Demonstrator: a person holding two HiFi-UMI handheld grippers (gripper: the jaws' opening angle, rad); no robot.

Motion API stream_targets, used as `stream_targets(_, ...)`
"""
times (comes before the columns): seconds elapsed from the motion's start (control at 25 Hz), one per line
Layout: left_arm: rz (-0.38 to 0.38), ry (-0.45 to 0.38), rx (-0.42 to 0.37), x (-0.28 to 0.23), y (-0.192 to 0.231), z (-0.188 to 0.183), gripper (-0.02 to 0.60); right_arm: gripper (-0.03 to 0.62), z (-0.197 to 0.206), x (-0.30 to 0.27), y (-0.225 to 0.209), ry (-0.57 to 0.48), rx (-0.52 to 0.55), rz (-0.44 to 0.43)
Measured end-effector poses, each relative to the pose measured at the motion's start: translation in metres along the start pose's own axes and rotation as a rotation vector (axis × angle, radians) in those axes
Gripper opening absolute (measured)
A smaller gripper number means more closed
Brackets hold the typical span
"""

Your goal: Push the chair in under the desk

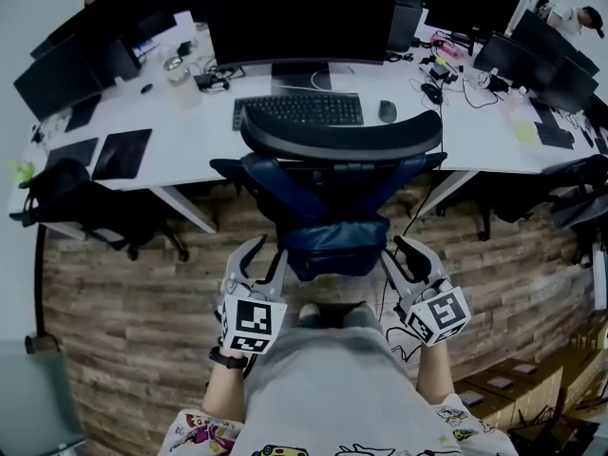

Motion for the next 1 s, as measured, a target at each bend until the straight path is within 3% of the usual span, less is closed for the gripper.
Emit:
stream_targets(0.36, 0.029, -0.055, 0.105, 0.011, -0.011, 0.001, 0.076, 0.074, -0.002, -0.002, 0.017, -0.024, -0.028, -0.022)
stream_targets(0.6, 0.016, -0.091, 0.178, 0.019, -0.007, 0.004, 0.022, 0.002, -0.002, 0.001, 0.023, -0.038, -0.046, -0.027)
stream_targets(1.0, -0.011, -0.14, 0.25, 0.032, -0.005, 0.007, 0.011, 0.001, 0.006, 0.007, 0.032, -0.024, -0.065, -0.033)
Point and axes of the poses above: the fingertips, and each gripper's own axes: x backward along the fingers, y to its left, z out of its underside, the point moved 1 cm from there along x, backward along the fingers, and after that the axes turned 5 degrees about z, right-handed, at the moved point
